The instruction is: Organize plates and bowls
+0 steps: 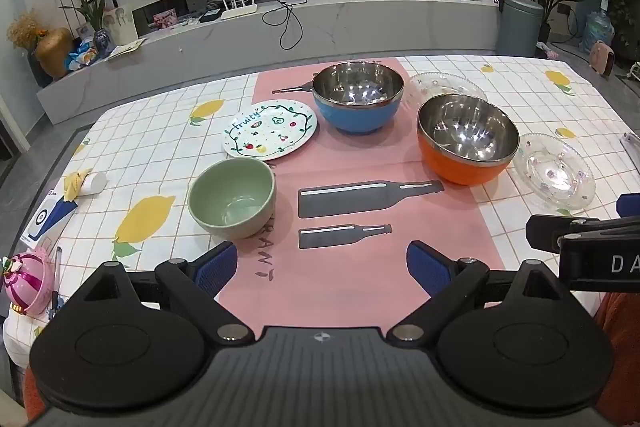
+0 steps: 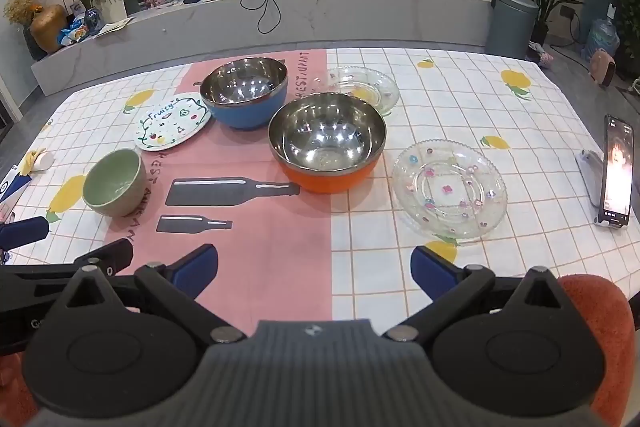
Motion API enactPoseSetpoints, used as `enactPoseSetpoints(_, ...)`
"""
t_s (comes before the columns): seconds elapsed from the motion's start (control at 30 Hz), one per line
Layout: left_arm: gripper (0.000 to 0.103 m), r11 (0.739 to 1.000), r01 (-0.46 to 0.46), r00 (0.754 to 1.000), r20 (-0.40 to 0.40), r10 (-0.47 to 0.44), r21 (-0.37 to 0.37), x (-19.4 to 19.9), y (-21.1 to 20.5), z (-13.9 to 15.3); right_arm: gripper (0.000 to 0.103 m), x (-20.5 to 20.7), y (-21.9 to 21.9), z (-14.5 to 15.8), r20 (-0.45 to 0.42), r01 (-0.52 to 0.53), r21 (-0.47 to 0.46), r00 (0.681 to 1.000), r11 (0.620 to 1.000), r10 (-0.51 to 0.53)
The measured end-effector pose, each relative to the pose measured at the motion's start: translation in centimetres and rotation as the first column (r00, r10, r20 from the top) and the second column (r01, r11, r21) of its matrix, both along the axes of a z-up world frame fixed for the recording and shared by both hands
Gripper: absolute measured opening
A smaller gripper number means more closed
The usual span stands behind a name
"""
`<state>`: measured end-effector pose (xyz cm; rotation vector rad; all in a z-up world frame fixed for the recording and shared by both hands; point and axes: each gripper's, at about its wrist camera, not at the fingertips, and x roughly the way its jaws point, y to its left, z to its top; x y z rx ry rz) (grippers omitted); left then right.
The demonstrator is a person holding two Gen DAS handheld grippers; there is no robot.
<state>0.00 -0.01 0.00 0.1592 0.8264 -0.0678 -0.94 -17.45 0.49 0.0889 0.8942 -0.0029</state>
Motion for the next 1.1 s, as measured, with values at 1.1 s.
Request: enactPoseSetpoints(1.1, 0.103, 1.0, 0.007, 1.0, -0.029, -0.007, -0.007, 0.1, -0.2, -0.5, 0.1, 0.3, -0.1, -0.3, -0.028, 0.002, 0.015, 1.0, 1.0, -0.002)
